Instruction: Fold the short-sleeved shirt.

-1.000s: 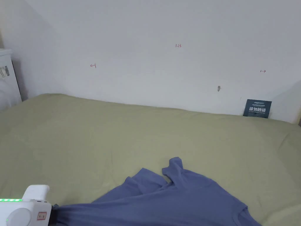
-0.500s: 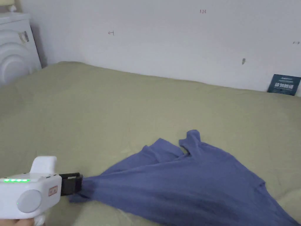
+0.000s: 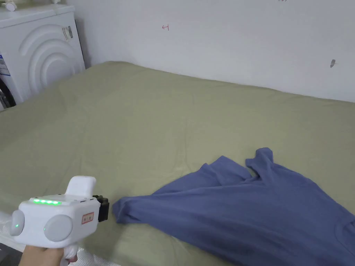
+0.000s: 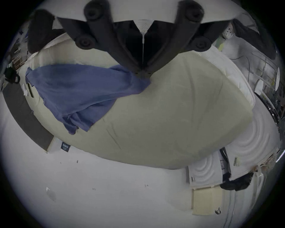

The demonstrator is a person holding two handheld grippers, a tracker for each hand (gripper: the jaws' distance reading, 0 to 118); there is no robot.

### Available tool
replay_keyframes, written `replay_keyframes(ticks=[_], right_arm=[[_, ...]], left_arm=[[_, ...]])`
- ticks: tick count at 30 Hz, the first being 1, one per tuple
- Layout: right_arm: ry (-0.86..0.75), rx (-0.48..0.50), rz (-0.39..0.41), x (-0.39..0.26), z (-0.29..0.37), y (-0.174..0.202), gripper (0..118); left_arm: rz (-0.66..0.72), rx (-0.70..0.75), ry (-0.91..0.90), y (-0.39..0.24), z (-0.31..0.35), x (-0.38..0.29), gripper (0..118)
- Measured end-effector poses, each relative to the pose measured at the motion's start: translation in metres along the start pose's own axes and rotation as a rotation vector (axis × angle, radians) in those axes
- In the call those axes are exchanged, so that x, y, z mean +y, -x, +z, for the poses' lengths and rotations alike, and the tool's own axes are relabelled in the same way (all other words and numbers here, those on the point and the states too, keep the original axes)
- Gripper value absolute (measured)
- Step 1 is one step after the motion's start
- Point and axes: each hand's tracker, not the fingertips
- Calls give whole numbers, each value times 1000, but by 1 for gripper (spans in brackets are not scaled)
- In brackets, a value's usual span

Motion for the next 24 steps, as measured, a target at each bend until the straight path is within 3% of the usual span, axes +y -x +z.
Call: replay_keyframes(ticks=[1, 3, 10, 11, 12, 14, 15, 16, 24], right_arm=[[9, 4, -2, -1, -3, 3, 0], [27, 11, 6, -4, -8, 7, 0], [107, 10, 46, -15, -26, 10, 0], [114, 5, 47, -16, -29, 11, 0], [123, 4, 48, -17, -31, 10, 0], [135, 6, 49, -16, -37, 7, 0], [142, 7, 47, -14, -41, 5, 0], [149, 11, 44, -12, -46, 3, 0], [157, -5, 63, 49, -117, -40, 0]], left_arm=[[-1, -11, 18, 1, -10, 4, 37], [-11, -18, 38, 7, -27, 13, 111], [-75, 49, 200, 8, -101, 30, 114], [-89, 37, 233, 5, -104, 29, 113], [-100, 32, 228, 1, -103, 26, 102], [-181, 42, 186, -12, -91, 21, 59], [-213, 17, 169, -17, -85, 20, 26], [-198, 3, 187, -20, -86, 19, 2], [-161, -17, 199, -12, -92, 19, 2]])
